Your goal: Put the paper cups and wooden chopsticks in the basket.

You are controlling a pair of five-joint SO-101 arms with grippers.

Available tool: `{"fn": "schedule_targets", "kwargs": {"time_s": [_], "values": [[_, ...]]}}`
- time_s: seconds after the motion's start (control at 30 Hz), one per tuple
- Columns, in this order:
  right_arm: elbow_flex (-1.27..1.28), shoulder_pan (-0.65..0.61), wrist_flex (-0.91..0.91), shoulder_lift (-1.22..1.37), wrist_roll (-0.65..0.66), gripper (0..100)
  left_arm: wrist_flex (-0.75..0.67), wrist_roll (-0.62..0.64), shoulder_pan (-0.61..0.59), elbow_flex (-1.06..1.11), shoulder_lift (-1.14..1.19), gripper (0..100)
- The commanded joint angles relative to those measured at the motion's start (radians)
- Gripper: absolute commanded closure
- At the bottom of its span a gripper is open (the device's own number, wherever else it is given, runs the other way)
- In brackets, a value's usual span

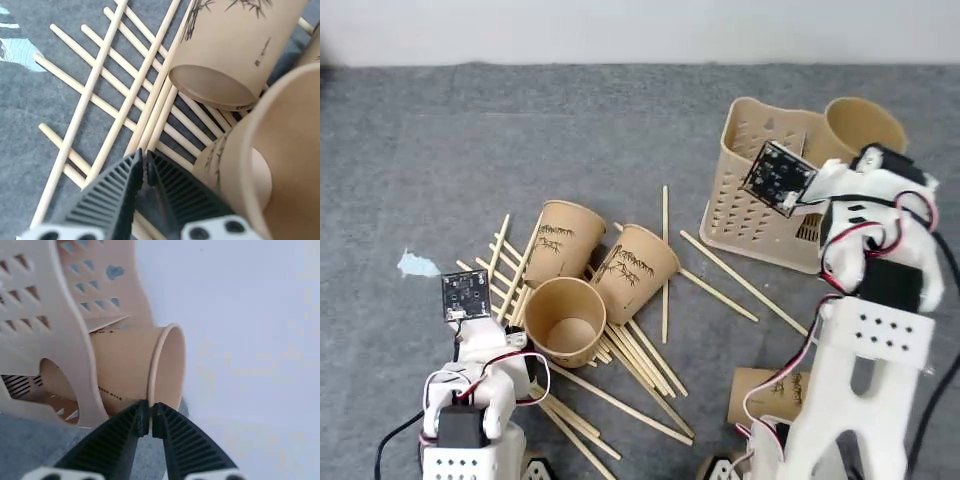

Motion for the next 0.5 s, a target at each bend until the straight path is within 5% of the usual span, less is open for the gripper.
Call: {"fn": "schedule_targets", "kwargs": {"time_s": [0.0, 0.47], "values": [[-0.009, -0.008, 0.016, -0.013, 0.017, 97.1, 0.006, -0.008, -0.008, -0.010, -0.014, 98], [-0.009, -0.088, 0.266, -0.266, -0.316, 81.2, 0.006, -0.008, -0.008, -0.010, -0.014, 98]]}}
